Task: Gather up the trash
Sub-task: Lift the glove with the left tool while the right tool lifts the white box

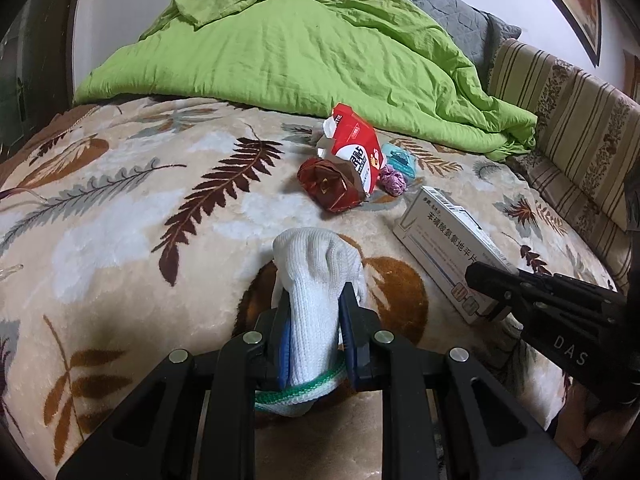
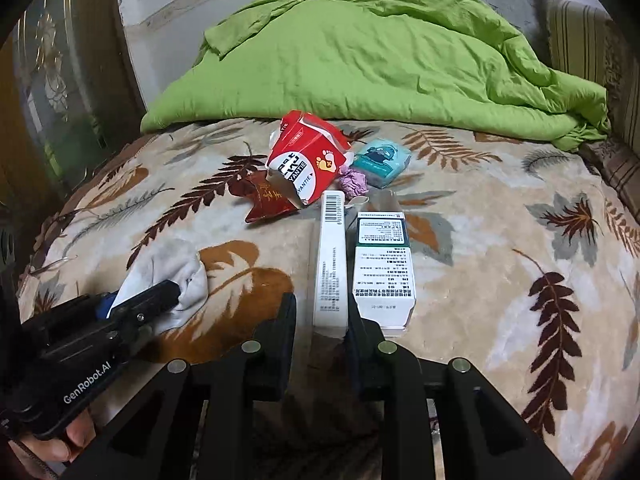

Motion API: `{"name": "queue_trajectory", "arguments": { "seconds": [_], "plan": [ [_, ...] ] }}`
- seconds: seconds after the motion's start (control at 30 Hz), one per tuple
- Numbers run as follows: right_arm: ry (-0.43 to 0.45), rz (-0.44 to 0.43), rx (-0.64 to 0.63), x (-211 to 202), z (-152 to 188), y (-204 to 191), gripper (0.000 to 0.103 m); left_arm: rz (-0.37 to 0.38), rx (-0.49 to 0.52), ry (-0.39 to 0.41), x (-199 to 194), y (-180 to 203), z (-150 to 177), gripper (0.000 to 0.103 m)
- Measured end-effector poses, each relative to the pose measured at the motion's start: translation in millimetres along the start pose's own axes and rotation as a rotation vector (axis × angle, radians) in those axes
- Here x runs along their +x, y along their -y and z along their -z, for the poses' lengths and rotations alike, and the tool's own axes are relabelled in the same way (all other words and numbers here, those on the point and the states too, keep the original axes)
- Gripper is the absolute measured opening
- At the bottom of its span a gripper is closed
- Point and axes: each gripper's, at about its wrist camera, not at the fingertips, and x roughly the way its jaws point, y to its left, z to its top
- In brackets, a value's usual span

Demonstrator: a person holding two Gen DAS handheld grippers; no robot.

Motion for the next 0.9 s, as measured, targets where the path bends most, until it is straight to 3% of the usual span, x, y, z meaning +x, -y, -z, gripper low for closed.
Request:
{"name": "queue_trajectory", "arguments": {
  "seconds": [0.53,0.9],
  "plan": [
    [0.079,-0.069,-0.02,-19,-2,-7,0.014,0.003,0.017,0.024,-4,4,-1,0.02],
    [0.069,-0.07,-0.028,-17,-2,-8,0.014,-0.001,0.025,0.025,-4,5,-1,0.02]
  ]
}}
